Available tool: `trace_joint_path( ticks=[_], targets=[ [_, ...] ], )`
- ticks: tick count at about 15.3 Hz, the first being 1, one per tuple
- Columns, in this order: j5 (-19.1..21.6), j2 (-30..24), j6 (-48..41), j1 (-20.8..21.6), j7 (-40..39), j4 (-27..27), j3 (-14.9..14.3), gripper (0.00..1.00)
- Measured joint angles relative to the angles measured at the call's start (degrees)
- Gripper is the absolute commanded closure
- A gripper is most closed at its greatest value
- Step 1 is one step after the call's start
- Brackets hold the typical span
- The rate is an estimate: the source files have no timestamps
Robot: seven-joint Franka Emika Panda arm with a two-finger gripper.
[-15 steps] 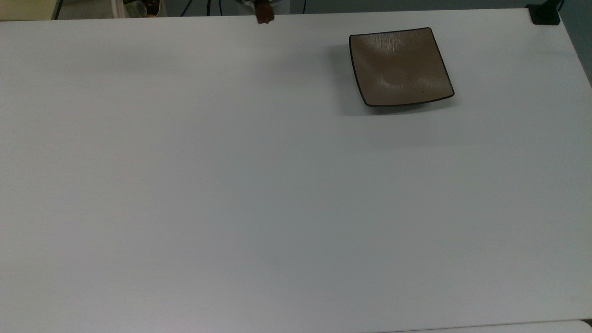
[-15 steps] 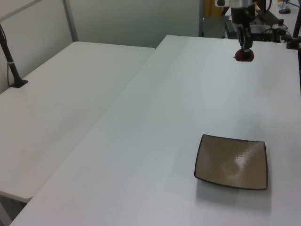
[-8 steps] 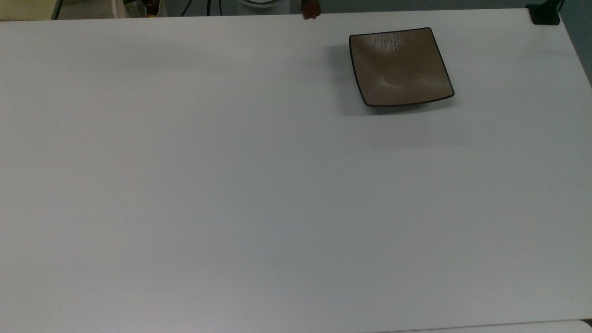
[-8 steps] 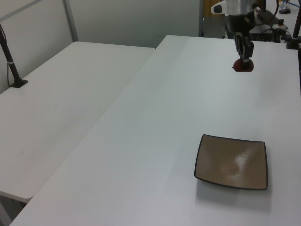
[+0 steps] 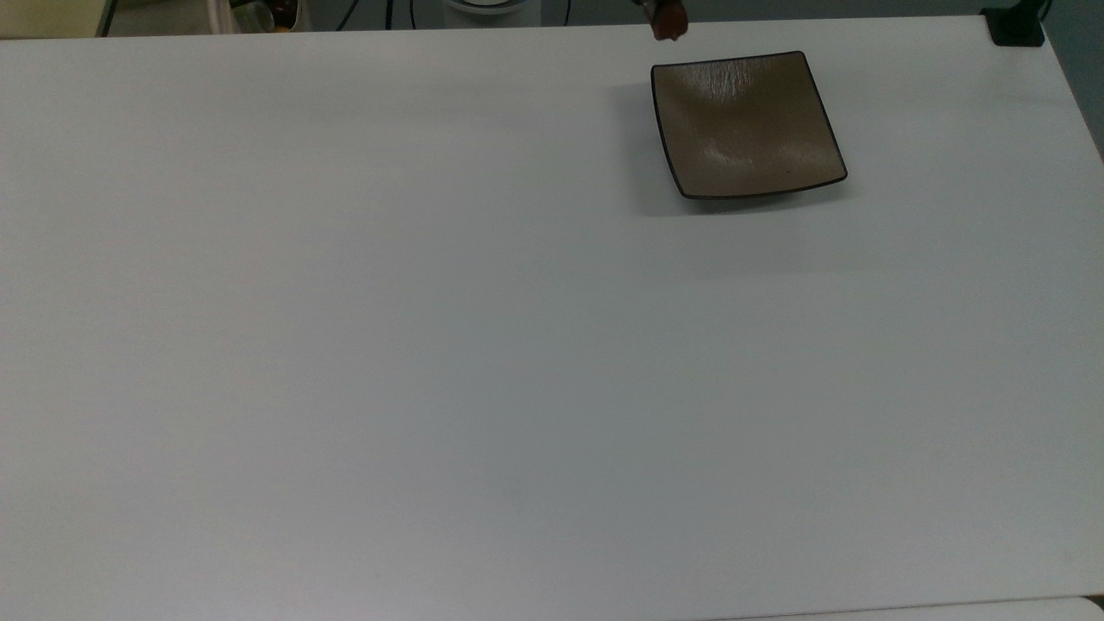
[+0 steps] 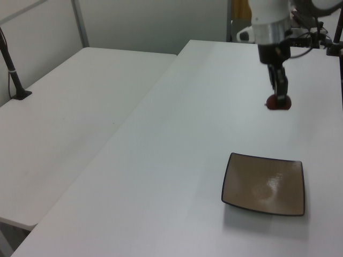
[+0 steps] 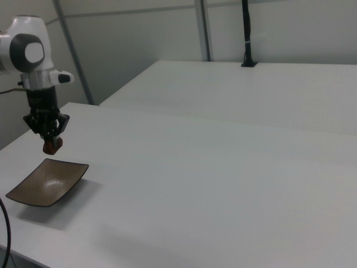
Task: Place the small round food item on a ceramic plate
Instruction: 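Lift the food item and carry it toward the square brown plate, then lower the held food item onto the plate center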
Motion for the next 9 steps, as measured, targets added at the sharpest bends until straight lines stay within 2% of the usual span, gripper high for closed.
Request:
trace_joint_path(
  ticks=[4, 9],
  targets=[
    [0.0, 4.5, 6.8, 3.8, 7.1, -1.2, 0.9, 0.82],
    [0.0, 9.6, 15.7, 7.2, 11.6, -3.7, 1.0, 0.82]
  ],
)
